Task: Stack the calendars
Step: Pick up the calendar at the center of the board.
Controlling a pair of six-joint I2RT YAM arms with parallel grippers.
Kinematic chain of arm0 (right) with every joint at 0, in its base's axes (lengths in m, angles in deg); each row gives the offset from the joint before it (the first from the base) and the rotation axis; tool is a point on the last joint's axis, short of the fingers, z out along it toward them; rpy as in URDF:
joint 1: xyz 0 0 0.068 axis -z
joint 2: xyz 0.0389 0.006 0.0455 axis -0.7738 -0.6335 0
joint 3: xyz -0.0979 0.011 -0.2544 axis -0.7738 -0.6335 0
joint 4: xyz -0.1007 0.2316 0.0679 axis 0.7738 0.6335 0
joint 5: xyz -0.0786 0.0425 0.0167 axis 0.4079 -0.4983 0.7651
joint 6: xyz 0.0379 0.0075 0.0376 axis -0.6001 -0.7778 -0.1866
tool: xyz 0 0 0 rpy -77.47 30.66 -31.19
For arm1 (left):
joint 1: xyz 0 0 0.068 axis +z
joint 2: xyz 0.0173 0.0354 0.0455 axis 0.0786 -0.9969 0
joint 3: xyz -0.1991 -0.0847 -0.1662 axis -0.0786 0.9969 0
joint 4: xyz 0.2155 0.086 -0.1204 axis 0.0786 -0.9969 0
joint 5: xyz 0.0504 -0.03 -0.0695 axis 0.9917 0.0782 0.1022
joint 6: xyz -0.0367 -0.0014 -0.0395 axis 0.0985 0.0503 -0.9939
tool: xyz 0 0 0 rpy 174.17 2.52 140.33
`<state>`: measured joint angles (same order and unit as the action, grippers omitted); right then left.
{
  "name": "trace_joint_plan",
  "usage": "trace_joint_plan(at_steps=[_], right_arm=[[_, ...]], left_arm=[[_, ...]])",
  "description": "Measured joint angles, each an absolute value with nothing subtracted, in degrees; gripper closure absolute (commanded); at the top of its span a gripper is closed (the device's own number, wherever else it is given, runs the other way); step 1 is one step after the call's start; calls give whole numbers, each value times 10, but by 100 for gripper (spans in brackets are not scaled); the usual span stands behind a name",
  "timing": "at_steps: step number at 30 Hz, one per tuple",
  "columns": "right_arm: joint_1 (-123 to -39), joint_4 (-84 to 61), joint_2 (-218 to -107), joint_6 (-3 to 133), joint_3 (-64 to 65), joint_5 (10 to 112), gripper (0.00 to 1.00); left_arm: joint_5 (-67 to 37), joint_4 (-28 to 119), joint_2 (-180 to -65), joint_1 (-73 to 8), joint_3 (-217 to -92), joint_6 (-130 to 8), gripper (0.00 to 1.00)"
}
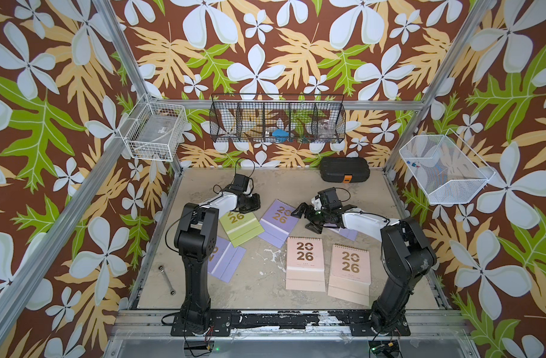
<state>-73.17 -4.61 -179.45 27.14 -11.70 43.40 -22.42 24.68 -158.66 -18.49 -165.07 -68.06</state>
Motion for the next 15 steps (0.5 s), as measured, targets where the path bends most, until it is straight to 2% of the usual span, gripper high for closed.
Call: trace_joint_plan(at_steps=[15], right_arm=[[-745,-86,-1846,222,-105,429,0]], left_arm=[[-267,236,-1610,-185,-1647,-666,100]])
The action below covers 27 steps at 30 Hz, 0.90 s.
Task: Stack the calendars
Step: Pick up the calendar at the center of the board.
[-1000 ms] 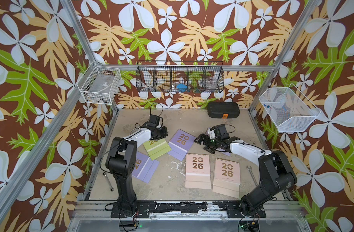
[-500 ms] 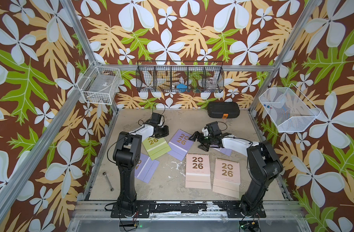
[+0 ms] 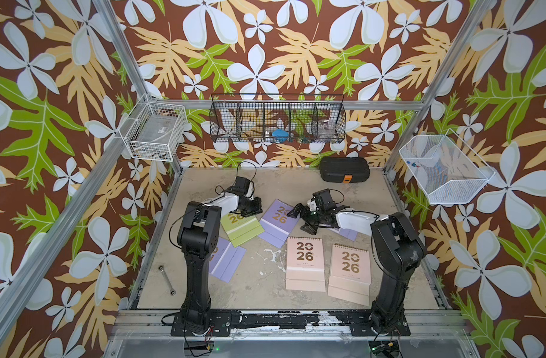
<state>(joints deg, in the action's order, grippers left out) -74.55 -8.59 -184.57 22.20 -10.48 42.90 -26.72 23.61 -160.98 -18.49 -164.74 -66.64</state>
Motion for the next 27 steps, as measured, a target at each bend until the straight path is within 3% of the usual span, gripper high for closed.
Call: trace_joint_plan(at_steps=[20,27], right_arm=[[-754,-226,-1883,165,-112,390,0],[-755,-309,-1866,151,-115,370,13]], left_arm=[[-324,270,-1613,-184,-1616,-649,100],[-331,254,-1620,-184,-1633,-649,100]])
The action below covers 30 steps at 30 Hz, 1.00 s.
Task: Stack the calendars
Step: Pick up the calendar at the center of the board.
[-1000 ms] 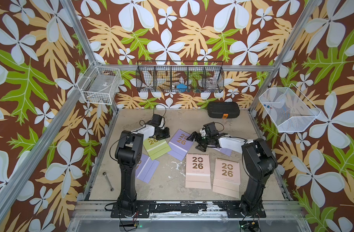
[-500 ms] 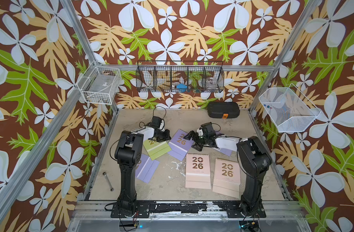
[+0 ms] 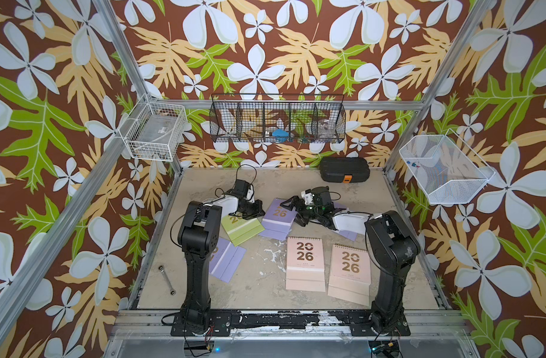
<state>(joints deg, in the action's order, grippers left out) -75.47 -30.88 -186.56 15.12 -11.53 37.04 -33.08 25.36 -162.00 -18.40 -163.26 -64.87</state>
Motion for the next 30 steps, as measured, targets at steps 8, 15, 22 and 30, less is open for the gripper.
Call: trace_joint_plan(at_steps=[8,15,22,30], right_arm=[[-755,-308,-1858,154,-120,376,32],[-751,-281,-1845,174,-122,396,59],[-744,-267,-1845,192,-122,406,87],[-740,-245,-1840,212,-117,406,100]], left_arm=[[-317,220,-1622,-185,-1655,-649,100],[-315,211,-1622,-185,-1657,-649,100],[-315,209,-1619,-185,-1659,-651,100],[-316,208,-1602,-185,-1674,-655,100]])
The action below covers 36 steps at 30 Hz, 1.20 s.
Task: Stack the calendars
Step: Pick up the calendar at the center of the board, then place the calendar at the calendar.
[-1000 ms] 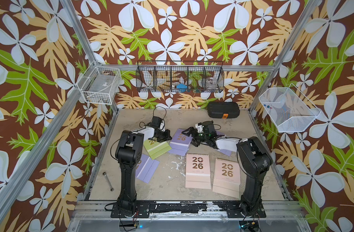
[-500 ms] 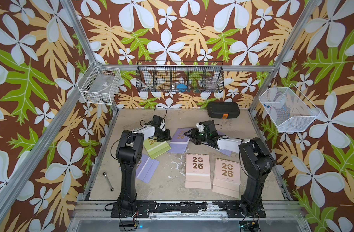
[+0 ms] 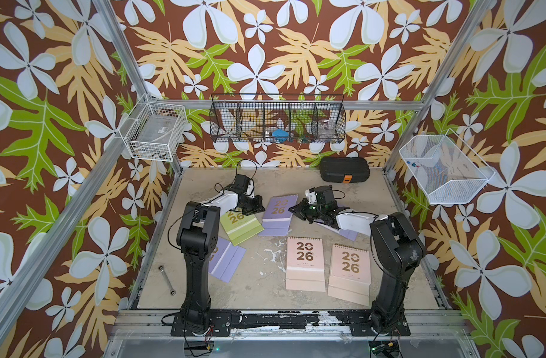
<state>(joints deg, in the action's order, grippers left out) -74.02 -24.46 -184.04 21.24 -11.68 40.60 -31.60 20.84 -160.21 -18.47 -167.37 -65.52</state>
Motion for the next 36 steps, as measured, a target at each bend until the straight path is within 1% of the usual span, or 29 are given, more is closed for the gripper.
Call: trace_joint_plan(at_steps=[7,12,17,23,28,36], right_arm=[[-727,-223,-1803,244,-120,403,100],[-713,-214,-1766,267,-143,377,100],[-696,-191,-1711,307,-183,343,100],[-654,-137,-1623,365,-263,303,100],[-617,-79,-1549,415,-323,264,100],[-593,19,-1466,491,-378,221,100]], left_arm=[[-320,209,-1571,-185,-1671,-667,100],[-325,221,-1532,-185,-1646,-682,100],[-332,250,-1488,-185,-1594,-715,100],[-338,284,-1433,-194,-1525,-742,100],[-337,311,-1393,-215,-1465,-760,100],[-323,352,-1346,-261,-1382,-800,100]])
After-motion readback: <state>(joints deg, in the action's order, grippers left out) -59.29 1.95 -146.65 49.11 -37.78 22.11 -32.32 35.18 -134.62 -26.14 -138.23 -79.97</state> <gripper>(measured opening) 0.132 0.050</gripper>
